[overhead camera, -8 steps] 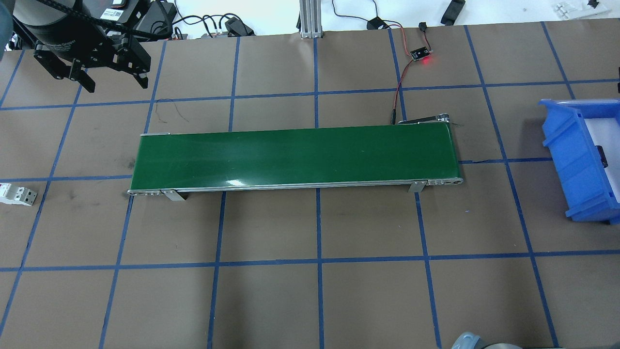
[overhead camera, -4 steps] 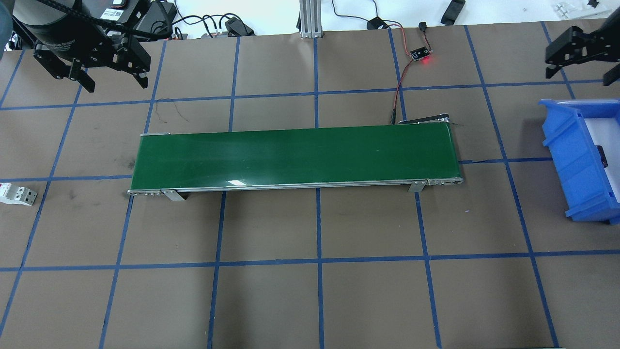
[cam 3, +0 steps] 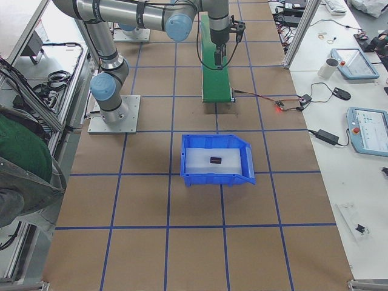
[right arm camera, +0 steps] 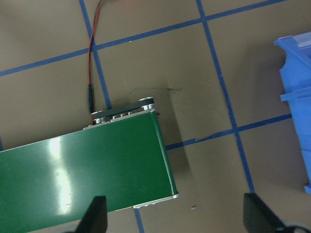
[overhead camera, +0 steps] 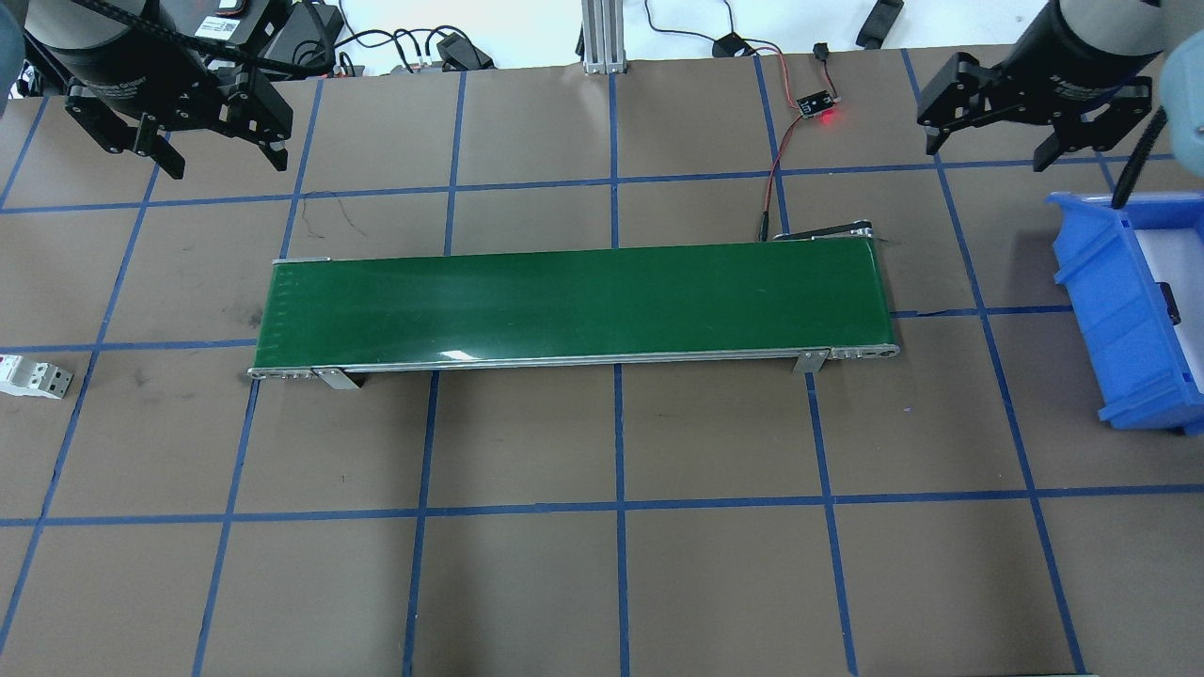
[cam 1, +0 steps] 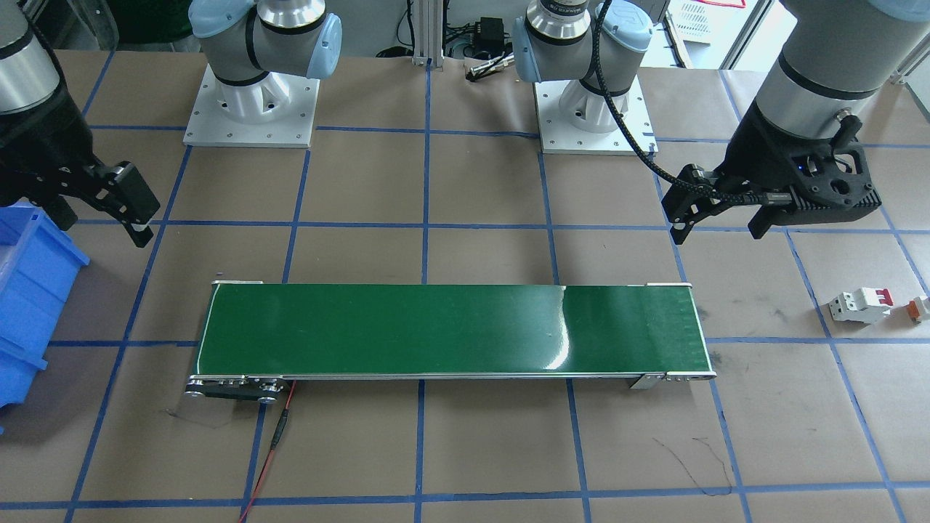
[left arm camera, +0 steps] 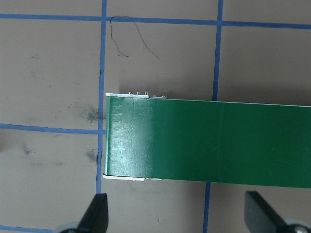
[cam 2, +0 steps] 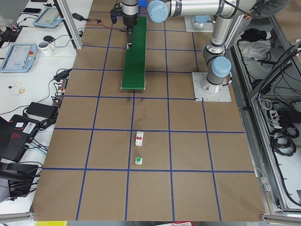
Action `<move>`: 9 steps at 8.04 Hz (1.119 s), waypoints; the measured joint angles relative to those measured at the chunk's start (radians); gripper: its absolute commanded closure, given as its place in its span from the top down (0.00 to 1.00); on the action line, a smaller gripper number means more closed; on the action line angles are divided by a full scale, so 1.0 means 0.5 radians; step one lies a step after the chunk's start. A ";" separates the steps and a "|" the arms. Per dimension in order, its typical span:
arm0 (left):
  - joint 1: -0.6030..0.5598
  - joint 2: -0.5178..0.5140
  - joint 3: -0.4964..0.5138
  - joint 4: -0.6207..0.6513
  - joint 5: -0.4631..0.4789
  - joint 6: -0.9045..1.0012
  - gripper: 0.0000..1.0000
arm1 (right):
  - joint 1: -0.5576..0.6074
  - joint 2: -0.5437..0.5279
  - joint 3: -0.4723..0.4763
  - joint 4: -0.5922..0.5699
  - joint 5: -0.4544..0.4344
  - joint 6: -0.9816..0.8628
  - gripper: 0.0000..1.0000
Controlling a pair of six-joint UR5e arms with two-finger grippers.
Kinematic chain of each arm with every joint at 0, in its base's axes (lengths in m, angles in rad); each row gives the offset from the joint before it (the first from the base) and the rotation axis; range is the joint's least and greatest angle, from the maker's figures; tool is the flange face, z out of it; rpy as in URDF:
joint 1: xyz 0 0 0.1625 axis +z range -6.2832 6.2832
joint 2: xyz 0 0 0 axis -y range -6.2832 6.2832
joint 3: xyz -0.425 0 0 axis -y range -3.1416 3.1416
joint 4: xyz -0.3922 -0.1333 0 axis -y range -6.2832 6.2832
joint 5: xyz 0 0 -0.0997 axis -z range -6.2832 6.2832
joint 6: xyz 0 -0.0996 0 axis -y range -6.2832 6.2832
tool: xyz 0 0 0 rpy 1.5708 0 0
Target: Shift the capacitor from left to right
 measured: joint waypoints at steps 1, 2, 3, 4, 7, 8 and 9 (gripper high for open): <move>0.000 0.000 0.000 0.000 0.000 0.000 1.00 | 0.098 0.001 0.001 0.000 0.000 0.107 1.00; 0.001 0.000 0.000 0.000 0.000 0.000 1.00 | 0.201 0.005 0.002 -0.006 -0.002 0.227 1.00; 0.001 0.000 0.000 0.000 0.000 0.000 1.00 | 0.289 0.011 0.002 -0.017 -0.003 0.313 1.00; 0.001 0.000 0.000 0.000 0.000 0.000 1.00 | 0.339 0.015 0.002 -0.023 -0.001 0.355 1.00; 0.000 0.000 0.000 0.000 0.000 0.000 1.00 | 0.370 0.022 0.002 -0.027 -0.005 0.362 1.00; 0.000 -0.001 0.000 0.000 0.000 0.000 1.00 | 0.370 0.023 0.002 -0.026 -0.006 0.359 1.00; 0.000 -0.001 0.000 0.000 0.000 0.000 1.00 | 0.371 0.025 0.002 -0.025 -0.007 0.352 1.00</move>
